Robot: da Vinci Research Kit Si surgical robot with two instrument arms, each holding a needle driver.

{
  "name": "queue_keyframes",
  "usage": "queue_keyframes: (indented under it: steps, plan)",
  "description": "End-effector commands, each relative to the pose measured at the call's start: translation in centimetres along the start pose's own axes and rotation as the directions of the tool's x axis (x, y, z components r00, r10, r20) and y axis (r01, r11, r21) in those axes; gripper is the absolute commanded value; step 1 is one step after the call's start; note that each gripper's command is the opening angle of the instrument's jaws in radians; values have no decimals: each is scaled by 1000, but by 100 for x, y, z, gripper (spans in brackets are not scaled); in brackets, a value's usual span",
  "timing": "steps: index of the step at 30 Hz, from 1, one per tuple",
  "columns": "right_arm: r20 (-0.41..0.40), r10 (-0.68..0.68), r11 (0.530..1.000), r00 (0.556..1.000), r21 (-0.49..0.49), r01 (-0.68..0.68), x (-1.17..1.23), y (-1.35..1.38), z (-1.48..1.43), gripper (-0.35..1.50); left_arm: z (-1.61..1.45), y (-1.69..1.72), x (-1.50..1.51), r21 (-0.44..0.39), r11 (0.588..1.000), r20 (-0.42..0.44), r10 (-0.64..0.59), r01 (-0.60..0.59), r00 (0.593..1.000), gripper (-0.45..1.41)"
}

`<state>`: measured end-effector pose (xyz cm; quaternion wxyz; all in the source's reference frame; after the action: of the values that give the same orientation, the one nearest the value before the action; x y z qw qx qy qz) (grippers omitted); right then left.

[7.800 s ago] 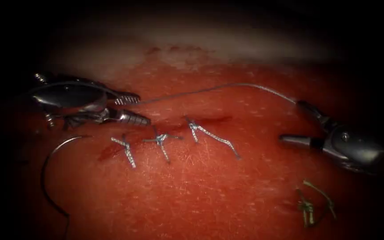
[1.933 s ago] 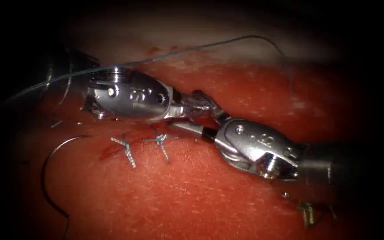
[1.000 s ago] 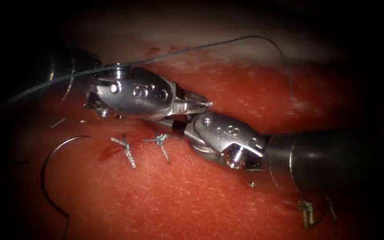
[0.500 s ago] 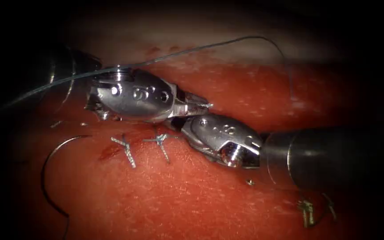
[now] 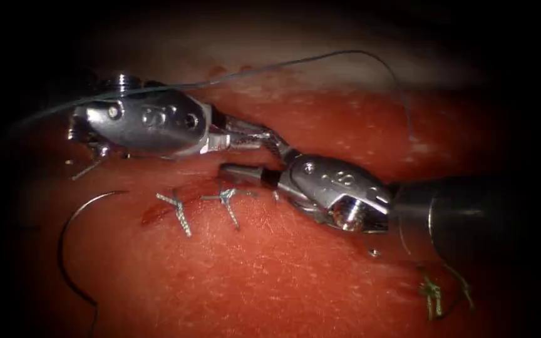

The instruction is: Wound Closure

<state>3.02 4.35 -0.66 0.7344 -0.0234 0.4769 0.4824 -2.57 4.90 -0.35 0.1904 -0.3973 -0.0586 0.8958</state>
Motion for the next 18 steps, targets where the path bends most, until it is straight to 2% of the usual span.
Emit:
queue_keyframes:
  steps: [1, 5, 7, 9, 13, 15, 16, 17, 18]
  plan:
    - [5, -4, 1000, 1000, 13, 4, -6, -4, -8, 147, 4, 2, -5, -4, 1000, -1, 1, -1, 1000, -35]
    - [16, -19, 999, 1000, 44, 19, 4, 6, -46, 147, -27, -7, -31, -11, 1000, 12, 14, -14, 1000, -35]
    - [17, -25, 999, 1000, 48, 25, 4, 7, -51, 147, -33, -9, -36, -8, 1000, 21, 20, -20, 1000, -35]
    - [20, -27, 998, 999, 62, 25, 5, 16, -67, 147, -51, -19, -57, 4, 999, 50, 38, -38, 998, -35]
    - [21, -29, 997, 999, 71, 27, 5, 26, -75, 147, -74, -32, -90, 28, 998, 104, 53, -56, 993, -35]
    - [20, -30, 997, 999, 71, 28, 4, 27, -74, 147, -82, -37, -119, 41, 997, 158, 65, -72, 985, -35]
    - [15, -41, 997, 999, 69, 40, 3, 25, -71, 147, -79, -41, -147, 62, 994, 197, 74, -88, 978, -35]
    - [14, -41, 997, 999, 69, 40, 2, 24, -71, 147, -76, -42, -154, 70, 993, 207, 75, -91, 975, -33]
    - [14, -41, 997, 999, 68, 40, 2, 23, -70, 147, -69, -47, -167, 76, 993, 225, 75, -95, 971, 2]
